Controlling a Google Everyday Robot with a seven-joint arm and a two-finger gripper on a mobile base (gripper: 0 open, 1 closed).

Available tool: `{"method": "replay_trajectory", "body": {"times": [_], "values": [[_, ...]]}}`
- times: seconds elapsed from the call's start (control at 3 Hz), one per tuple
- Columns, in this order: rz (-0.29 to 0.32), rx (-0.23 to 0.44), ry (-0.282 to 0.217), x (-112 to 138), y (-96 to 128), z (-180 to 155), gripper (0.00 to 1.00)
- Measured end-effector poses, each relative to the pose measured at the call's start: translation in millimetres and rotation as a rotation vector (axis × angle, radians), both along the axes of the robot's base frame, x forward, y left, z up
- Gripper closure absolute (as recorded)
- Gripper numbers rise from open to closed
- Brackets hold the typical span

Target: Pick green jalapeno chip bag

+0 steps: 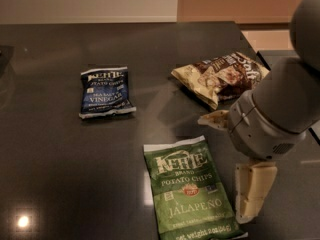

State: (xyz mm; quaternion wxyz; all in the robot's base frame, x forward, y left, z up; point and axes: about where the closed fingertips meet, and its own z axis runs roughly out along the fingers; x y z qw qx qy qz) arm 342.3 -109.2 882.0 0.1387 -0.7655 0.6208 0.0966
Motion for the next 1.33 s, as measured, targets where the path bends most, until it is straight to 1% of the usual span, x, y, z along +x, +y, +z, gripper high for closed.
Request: {"method": "replay_trajectory", "body": {"times": [0.33,0.67,1.0,1.33], "values": [[0.069,-0.01,0.017,-12.9,15.1,-19.7,0.0],[0.126,-0.031,0.022,-22.8,28.0,-37.3,0.0],[0.162,-0.074,0.024,-30.0,37.2,-52.3,0.0],[0.177,-0.125,0.027,-33.3,42.4,-63.3,0.05]]}}
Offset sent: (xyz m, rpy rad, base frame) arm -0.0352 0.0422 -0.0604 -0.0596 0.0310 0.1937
